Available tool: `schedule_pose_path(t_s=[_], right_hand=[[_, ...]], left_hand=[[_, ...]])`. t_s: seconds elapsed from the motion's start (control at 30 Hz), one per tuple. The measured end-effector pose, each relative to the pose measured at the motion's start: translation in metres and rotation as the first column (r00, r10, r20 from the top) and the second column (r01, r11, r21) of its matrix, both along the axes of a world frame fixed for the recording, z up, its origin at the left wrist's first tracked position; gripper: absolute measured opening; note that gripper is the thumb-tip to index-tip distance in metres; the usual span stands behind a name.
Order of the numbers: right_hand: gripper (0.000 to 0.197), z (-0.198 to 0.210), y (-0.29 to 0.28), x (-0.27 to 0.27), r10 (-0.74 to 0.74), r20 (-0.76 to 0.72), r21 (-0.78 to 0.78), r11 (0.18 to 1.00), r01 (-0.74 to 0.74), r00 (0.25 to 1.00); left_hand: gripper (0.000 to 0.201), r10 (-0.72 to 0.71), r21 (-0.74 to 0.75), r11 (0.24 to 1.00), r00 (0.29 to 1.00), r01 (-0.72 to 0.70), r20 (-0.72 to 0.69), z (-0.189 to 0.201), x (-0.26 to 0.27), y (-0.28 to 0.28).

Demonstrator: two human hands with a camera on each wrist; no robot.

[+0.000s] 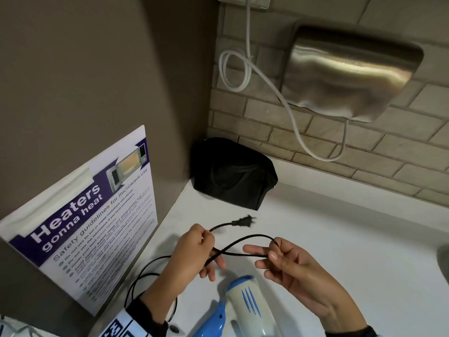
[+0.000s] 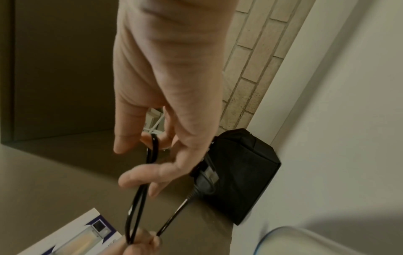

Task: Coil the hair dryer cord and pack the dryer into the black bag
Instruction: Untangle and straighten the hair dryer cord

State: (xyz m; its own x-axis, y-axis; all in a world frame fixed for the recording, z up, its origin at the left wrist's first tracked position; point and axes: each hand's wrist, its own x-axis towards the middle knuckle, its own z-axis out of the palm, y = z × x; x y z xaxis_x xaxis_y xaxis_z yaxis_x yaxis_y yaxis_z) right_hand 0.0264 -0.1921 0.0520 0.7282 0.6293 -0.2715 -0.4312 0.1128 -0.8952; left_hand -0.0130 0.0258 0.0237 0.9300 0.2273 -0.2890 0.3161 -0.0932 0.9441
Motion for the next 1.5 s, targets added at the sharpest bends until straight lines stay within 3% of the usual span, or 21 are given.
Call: schedule_pose_path(t_s=[0.17, 0.3, 0.4, 0.57, 0.7, 0.77, 0.87, 0.93, 1.0, 1.17, 1.27, 1.4, 1.5], right_hand=[[0.025, 0.001, 0.005, -0.002, -0.027, 0.066, -0.122, 0.992, 0.034, 0.997], [0.038, -0.001, 0.011, 0.0, -0.088, 0.161, -0.29, 0.948, 0.133, 0.983], [0.042, -0.001, 0.013, 0.004, -0.147, 0.199, -0.324, 0.923, 0.207, 0.969], [0.024, 0.006, 0.01, 0.012, -0.311, 0.108, -0.209, 0.921, 0.327, 0.944], [0.024, 0.001, 0.013, 0.015, -0.304, 0.29, -0.35, 0.848, 0.397, 0.907], [0.015, 0.0, 0.016, 0.015, -0.283, 0.45, -0.386, 0.794, 0.47, 0.847], [0.021, 0.005, 0.023, 0.01, -0.097, 0.808, -0.324, 0.751, 0.576, 0.581], [0.025, 0.012, 0.035, 0.002, 0.117, 0.902, -0.331, 0.805, 0.493, 0.416], [0.029, 0.012, 0.045, -0.003, 0.277, 0.904, -0.398, 0.824, 0.404, 0.327], [0.023, 0.013, 0.055, 0.004, 0.253, 0.896, -0.391, 0.841, 0.374, 0.366], [0.022, 0.015, 0.055, 0.011, 0.304, 0.899, -0.415, 0.824, 0.386, 0.317], [0.022, 0.013, 0.047, 0.021, 0.387, 0.895, -0.445, 0.741, 0.503, 0.223], [0.02, 0.009, 0.037, 0.025, 0.457, 0.863, -0.491, 0.654, 0.576, 0.215]], left_hand=[[0.022, 0.095, -0.127, 0.988, 0.995, -0.09, 0.03, 0.004, -0.002, 0.004], [0.025, 0.032, -0.105, 0.994, 0.991, -0.019, 0.131, 0.007, -0.003, 0.003], [0.02, -0.034, -0.01, 0.999, 0.983, 0.036, 0.179, 0.006, -0.003, 0.004], [0.016, -0.119, 0.135, 0.987, 0.969, 0.091, 0.217, 0.005, -0.003, 0.014], [0.013, -0.205, 0.2, 0.967, 0.95, 0.158, 0.238, 0.005, -0.004, 0.015], [0.014, -0.158, 0.209, 0.973, 0.949, 0.102, 0.274, 0.007, -0.005, 0.01], [0.017, -0.126, 0.233, 0.971, 0.934, 0.047, 0.335, 0.013, -0.006, 0.0], [0.019, -0.148, 0.243, 0.968, 0.914, 0.057, 0.377, 0.018, -0.007, -0.007], [0.02, -0.157, 0.243, 0.968, 0.895, 0.057, 0.417, 0.023, -0.008, -0.012], [0.022, -0.068, 0.162, 0.987, 0.895, -0.005, 0.441, 0.033, -0.01, -0.005], [0.026, 0.005, 0.09, 0.995, 0.902, -0.049, 0.432, 0.04, -0.013, -0.004], [0.03, 0.108, -0.036, 0.994, 0.91, -0.102, 0.401, 0.048, -0.014, 0.005], [0.027, 0.168, -0.128, 0.984, 0.899, -0.127, 0.404, 0.053, -0.016, 0.012]])
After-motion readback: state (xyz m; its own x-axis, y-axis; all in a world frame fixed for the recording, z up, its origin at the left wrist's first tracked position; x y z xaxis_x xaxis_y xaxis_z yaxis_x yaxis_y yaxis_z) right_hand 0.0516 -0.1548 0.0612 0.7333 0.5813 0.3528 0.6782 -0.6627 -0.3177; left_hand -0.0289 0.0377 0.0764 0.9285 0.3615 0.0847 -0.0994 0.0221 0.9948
